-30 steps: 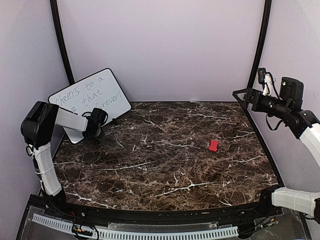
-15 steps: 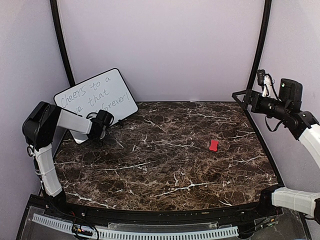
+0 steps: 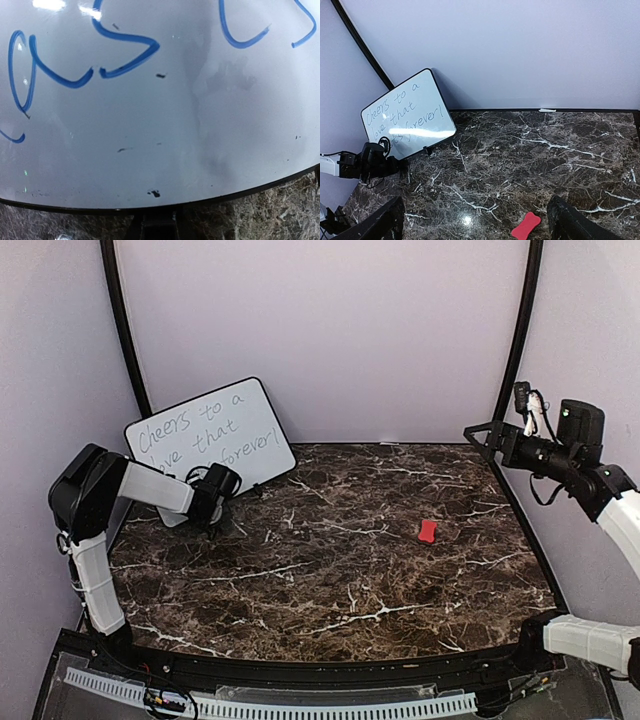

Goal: Erase the whiteboard
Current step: Move the whiteboard to the center of the board.

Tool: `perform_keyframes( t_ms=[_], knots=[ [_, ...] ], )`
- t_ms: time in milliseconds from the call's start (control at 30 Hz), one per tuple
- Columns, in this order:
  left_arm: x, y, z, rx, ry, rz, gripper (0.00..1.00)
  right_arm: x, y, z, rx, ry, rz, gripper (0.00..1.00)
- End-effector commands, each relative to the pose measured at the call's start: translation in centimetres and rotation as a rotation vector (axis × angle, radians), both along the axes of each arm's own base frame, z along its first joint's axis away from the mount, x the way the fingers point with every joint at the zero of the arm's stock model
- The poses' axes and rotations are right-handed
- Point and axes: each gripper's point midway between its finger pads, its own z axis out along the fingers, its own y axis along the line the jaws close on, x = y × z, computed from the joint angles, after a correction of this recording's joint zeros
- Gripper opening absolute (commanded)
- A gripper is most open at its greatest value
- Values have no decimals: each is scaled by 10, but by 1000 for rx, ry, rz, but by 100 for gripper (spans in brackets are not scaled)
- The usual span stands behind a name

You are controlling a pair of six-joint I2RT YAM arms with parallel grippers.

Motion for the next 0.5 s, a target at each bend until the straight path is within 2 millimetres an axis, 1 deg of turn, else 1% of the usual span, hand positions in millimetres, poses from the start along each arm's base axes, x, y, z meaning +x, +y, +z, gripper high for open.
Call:
perform_keyframes(
  t_ms=[0, 167, 267, 467],
  knots=[
    [-6, -43, 6, -64, 5, -143, 0, -1, 1, 11, 16, -46, 7, 95],
    [-9, -56, 9, -69, 2, -173, 0, 1, -1, 5, 10, -25, -5, 95],
    [-15, -67, 7, -70, 7, -196, 0, 3, -2, -1, 11, -5, -17, 95],
    [-23, -82, 3, -91, 22, -212, 0, 7, -8, -13, 12, 28, -67, 96]
  ],
)
